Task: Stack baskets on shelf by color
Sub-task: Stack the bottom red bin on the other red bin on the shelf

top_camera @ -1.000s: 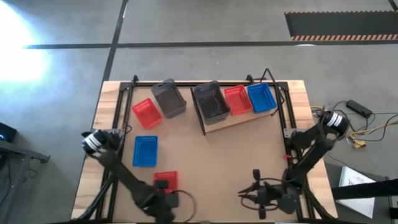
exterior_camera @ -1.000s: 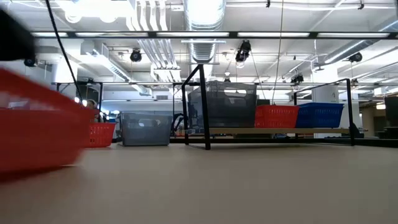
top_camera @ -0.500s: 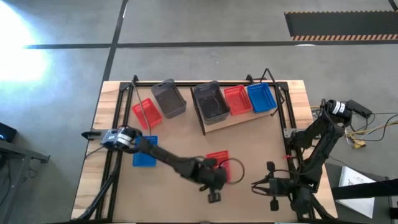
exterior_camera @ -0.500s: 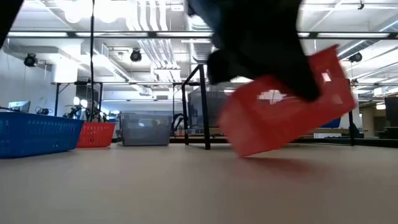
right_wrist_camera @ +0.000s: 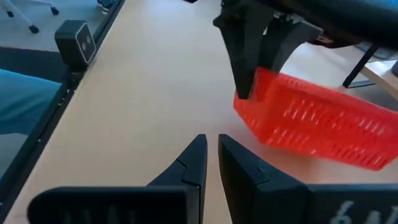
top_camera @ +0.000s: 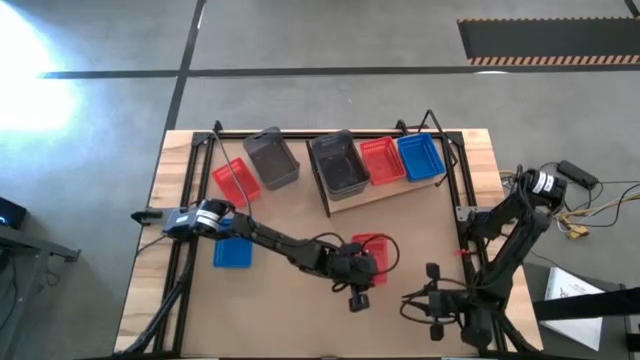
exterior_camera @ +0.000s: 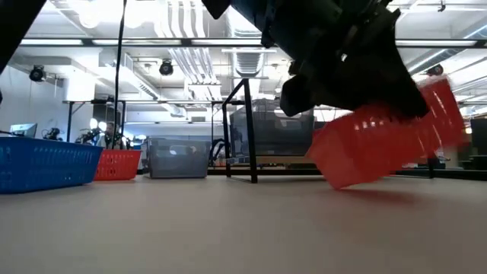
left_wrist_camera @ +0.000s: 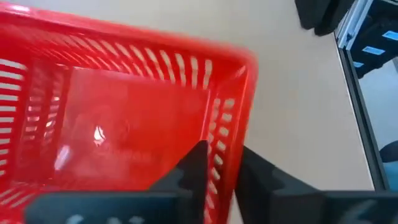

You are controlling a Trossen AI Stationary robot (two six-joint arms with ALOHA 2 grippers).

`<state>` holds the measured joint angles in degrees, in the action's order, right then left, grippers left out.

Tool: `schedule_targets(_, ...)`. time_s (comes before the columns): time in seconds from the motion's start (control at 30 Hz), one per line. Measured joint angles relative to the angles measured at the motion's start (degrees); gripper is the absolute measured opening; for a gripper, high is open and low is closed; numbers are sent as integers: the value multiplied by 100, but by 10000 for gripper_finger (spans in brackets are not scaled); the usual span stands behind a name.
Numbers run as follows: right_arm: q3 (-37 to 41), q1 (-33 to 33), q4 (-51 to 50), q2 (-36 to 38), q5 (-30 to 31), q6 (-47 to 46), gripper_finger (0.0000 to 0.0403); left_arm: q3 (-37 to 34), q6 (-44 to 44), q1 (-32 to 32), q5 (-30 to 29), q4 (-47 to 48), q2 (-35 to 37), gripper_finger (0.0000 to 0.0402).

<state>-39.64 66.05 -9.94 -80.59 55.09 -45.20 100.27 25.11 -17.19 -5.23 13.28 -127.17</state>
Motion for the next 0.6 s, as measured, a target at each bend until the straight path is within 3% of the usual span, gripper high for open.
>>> schedule_targets(0.3, -4, -8, 128, -435, 4, -393, 34, -8, 0, 33, 77, -130, 92, 173)
schedule_targets(0.5, -507, -194, 467, -739, -26, 182, 34, 22, -20, -192, -80, 108, 841, 184)
schedule_targets(0.6, -978, -469, 382, -906, -180, 653, 35, -50, -27, -532, -629, 537, 1146, 185)
